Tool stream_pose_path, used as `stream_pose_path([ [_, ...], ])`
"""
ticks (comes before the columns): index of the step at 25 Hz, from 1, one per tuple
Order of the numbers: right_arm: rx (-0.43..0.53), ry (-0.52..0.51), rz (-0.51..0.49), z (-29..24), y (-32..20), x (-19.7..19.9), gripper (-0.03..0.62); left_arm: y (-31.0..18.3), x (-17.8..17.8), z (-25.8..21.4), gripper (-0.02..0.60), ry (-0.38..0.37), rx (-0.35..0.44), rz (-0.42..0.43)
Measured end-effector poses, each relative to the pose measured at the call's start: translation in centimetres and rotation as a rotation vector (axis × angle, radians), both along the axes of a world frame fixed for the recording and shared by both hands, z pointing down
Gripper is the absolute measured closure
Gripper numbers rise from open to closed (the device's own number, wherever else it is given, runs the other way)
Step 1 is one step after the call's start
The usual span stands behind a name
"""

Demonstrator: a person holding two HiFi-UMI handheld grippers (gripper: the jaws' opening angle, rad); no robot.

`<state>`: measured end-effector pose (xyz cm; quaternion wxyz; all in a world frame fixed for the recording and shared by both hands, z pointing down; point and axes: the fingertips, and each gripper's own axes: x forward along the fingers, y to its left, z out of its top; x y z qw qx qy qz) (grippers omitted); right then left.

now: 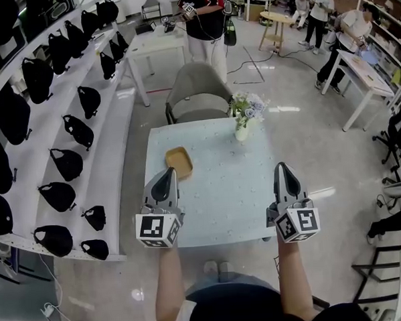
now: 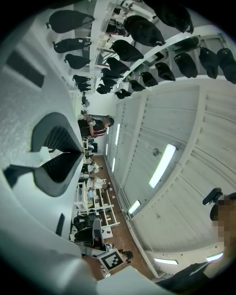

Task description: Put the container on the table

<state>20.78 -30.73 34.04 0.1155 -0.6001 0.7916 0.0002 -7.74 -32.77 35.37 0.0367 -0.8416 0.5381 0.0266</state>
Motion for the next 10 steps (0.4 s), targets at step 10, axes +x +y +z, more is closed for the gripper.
stream_pose_path([
  [10, -0.021, 0.007, 0.005, 1.2, 0.1, 0.1, 0.597, -0.1, 0.1, 0.9, 0.574, 0.01, -0.015, 0.005],
])
